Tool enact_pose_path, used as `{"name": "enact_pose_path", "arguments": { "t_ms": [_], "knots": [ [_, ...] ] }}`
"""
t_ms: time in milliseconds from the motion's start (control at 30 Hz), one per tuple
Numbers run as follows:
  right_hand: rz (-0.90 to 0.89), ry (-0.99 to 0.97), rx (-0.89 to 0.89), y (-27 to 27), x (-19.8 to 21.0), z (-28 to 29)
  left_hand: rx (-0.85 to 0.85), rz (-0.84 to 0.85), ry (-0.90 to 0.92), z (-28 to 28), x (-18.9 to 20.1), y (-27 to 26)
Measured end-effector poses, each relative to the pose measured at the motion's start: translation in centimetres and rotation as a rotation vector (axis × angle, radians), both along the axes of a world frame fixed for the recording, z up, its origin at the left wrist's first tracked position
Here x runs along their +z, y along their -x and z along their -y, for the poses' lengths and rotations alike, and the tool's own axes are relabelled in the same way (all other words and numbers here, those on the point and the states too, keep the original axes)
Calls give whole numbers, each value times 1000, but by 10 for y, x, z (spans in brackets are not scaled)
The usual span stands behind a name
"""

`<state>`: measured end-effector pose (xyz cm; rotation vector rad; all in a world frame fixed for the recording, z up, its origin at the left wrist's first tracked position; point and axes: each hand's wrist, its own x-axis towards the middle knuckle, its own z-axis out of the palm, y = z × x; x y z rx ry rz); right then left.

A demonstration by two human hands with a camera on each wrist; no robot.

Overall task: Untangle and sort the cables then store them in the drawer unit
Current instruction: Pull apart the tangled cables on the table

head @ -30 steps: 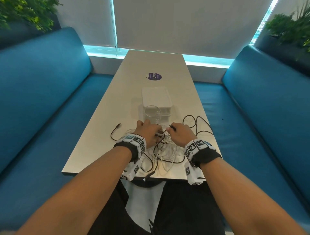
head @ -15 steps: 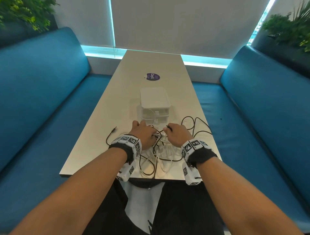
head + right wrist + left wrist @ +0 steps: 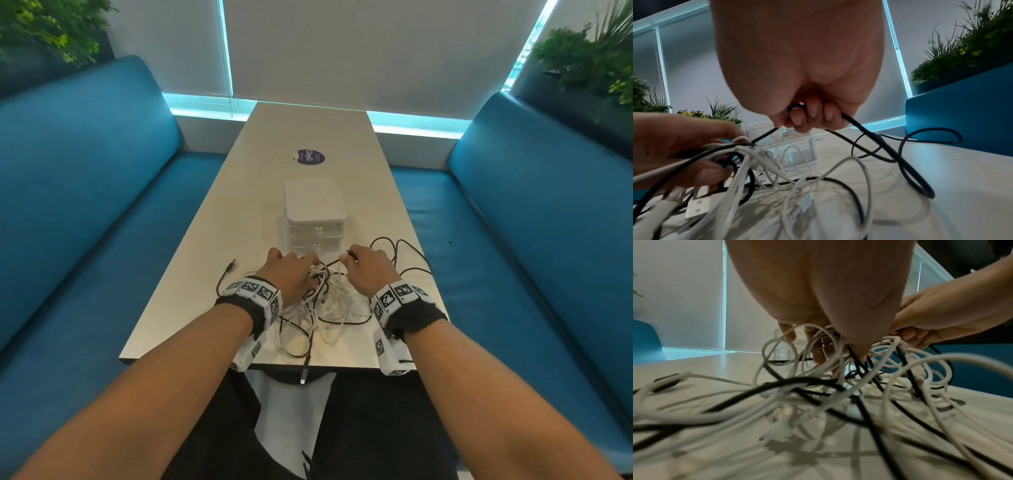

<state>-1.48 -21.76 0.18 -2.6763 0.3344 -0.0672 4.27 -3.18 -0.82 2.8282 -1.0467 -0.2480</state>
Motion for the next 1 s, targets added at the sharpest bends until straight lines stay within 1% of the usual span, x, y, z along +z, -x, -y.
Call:
{"name": "enact_pose_path", "arguments": {
  "t_ms": [33, 67, 133, 300, 467, 533, 600, 667, 733, 767, 800, 933, 1000],
  "knots": [
    [5, -14, -13, -1, -1, 1, -7, -41, 39, -1, 1, 0],
    [10, -23, -25, 0, -2, 2, -35, -45, 81, -1, 2, 1],
    [11, -18, -31, 0, -4, 4, -83, -9, 157, 0, 3, 1],
    [34, -13, -46, 0, -4, 8, -103, 41, 281, -2, 3, -7],
    [21, -27, -91, 0, -3, 17, -108, 46, 210, -8, 0, -13],
    [21, -37, -65, 1, -5, 15, -103, 37, 153, -7, 1, -13],
    [29, -48, -32, 2, -5, 14, -94, 7, 160, -4, 2, -11],
    [55, -47, -26, 2, -4, 15, -57, -51, 260, -1, 3, -8],
    [66, -37, -41, 3, -2, 19, -6, -148, 432, -2, 5, -6],
    [65, -30, -53, 4, -2, 21, -1, -166, 494, -4, 5, -7],
    [60, -24, -70, 5, -2, 25, -8, -154, 506, -5, 5, -7],
    [17, -30, -128, 7, -8, 30, -77, -70, 354, -5, 6, -6],
    [4, -37, -125, 8, -13, 30, -69, -65, 318, -4, 5, -7]
  ]
}}
